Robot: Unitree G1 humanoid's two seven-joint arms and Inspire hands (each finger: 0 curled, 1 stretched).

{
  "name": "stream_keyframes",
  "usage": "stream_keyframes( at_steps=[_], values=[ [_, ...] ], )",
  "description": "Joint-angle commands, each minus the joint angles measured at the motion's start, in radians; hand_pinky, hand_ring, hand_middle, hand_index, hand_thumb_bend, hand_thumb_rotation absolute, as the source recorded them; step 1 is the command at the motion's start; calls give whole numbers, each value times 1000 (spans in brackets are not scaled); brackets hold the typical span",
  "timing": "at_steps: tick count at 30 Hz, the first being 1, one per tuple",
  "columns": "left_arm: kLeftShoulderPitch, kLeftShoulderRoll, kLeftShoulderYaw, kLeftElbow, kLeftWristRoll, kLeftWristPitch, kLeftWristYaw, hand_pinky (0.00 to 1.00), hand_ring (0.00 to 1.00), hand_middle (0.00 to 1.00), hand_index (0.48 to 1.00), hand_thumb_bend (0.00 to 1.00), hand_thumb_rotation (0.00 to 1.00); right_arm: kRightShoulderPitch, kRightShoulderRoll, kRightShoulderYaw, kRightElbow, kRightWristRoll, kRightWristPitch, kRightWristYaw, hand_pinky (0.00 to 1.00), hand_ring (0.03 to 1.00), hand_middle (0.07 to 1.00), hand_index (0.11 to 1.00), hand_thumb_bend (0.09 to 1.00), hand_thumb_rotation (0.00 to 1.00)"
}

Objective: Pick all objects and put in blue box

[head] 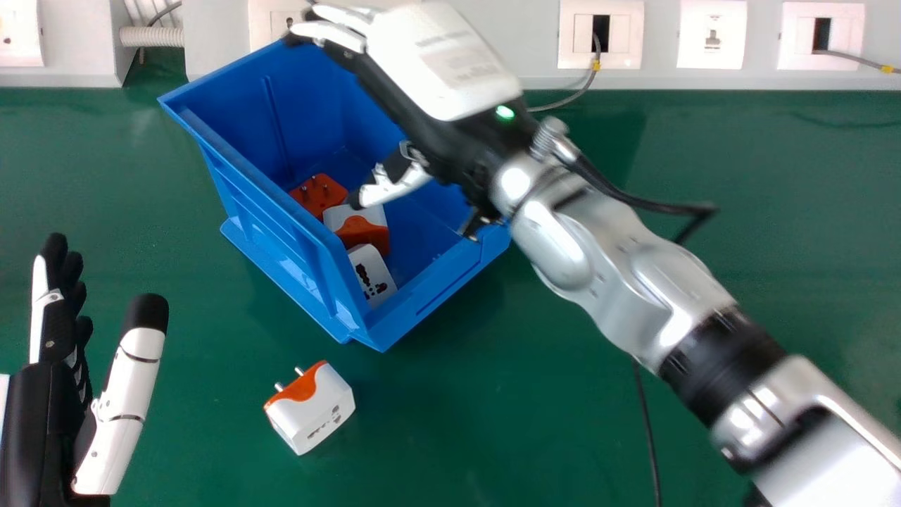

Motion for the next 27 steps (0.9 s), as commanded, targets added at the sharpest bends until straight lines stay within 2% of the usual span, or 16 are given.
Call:
stream_keyframes(
  at_steps=[1,5,9,11,15,19,23,27],
  values=[
    [-2,10,7,-5,-6,-25,0,998,1000,1000,999,602,833,51,-35,-41,-126,-1,-7,-8,643,850,866,813,679,0],
    [0,9,11,-11,-13,-24,-3,996,1000,1000,994,609,832,160,-86,-89,-270,13,-22,3,676,869,876,826,632,0],
    [3,4,10,-18,-21,-23,-5,994,1000,1000,992,612,832,271,-123,-138,-426,10,-10,22,686,872,877,828,627,0],
    [3,2,8,-18,-22,-26,-4,993,1000,999,991,616,831,346,-139,-165,-523,4,6,34,686,872,875,826,633,0],
    [3,-3,3,-20,-19,-29,0,990,1000,998,989,626,830,475,-155,-205,-638,5,-2,29,646,848,840,784,700,0],
    [10,-8,0,-25,-17,-34,2,988,1000,998,989,613,828,607,-184,-233,-681,25,-78,1,586,801,800,738,727,0],
    [14,-10,5,-21,-19,-38,4,986,1000,997,988,617,828,711,-215,-250,-678,47,-185,-18,556,763,767,710,699,0],
    [24,-18,-1,-30,-6,-33,14,984,1000,995,980,621,828,829,-256,-268,-699,64,-270,-3,548,750,753,697,689,0]
  ],
)
